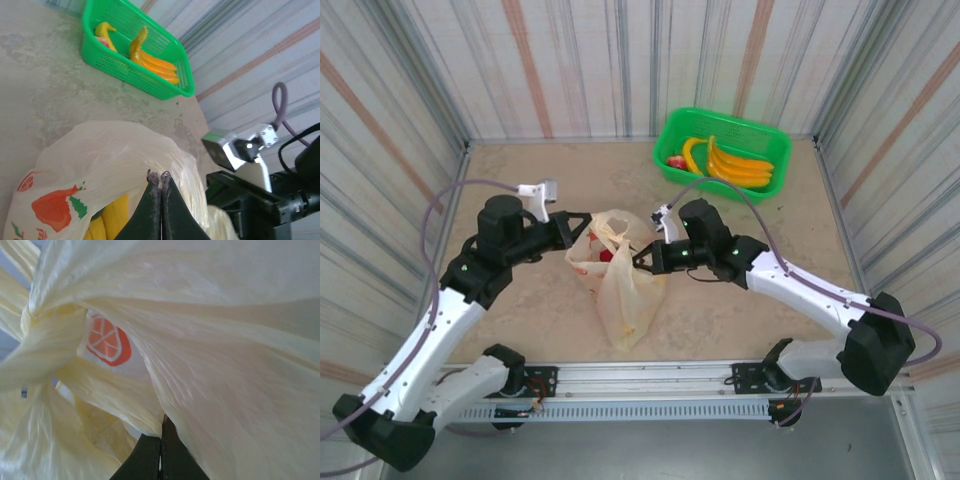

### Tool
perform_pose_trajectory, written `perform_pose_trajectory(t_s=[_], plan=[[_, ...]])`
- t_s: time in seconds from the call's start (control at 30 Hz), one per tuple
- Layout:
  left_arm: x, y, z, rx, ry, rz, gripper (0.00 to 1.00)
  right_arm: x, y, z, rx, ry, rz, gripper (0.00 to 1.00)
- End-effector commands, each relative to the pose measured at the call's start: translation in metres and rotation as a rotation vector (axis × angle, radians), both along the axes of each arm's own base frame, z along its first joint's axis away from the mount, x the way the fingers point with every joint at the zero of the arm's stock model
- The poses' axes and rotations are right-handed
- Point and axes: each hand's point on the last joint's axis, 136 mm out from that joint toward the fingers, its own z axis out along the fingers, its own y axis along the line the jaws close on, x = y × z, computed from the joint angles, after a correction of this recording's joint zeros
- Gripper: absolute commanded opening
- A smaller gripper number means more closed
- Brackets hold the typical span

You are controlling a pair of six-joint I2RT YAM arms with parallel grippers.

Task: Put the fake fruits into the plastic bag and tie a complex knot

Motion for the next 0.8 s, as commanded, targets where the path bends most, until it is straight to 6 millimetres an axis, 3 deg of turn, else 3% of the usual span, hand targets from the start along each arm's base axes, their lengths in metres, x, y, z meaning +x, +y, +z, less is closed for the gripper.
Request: perform_pose_trajectory(t_s=[0.0,0.1,0.2,0.3,0.53,0.77], plan=[[-0.014,-0.031,0.022,0.063,-0.068,-0.141,0.0,0.005,0.006,0.017,-0.003,-0.071,0.002,0.0],[-0.028,-0.052,0.011,0.193,-0.097,-0.214,0.0,0.008,0.003,0.026,0.007,-0.098,-0.015,0.0],[-0.038,-0.059,-0.007,0.334,-0.123,-0.232,0.0,0.007,-0.002,0.032,0.021,-0.112,-0.026,0.0],[-0.039,-0.048,-0.022,0.419,-0.135,-0.183,0.0,0.006,-0.009,0.033,0.024,-0.119,-0.038,0.0],[-0.024,-0.008,-0.041,0.312,-0.065,-0.003,0.0,0.005,-0.022,0.025,0.022,-0.1,-0.06,0.0],[-0.027,-0.016,-0.044,0.266,-0.05,-0.033,0.0,0.002,-0.017,0.028,0.035,-0.097,-0.036,0.0]])
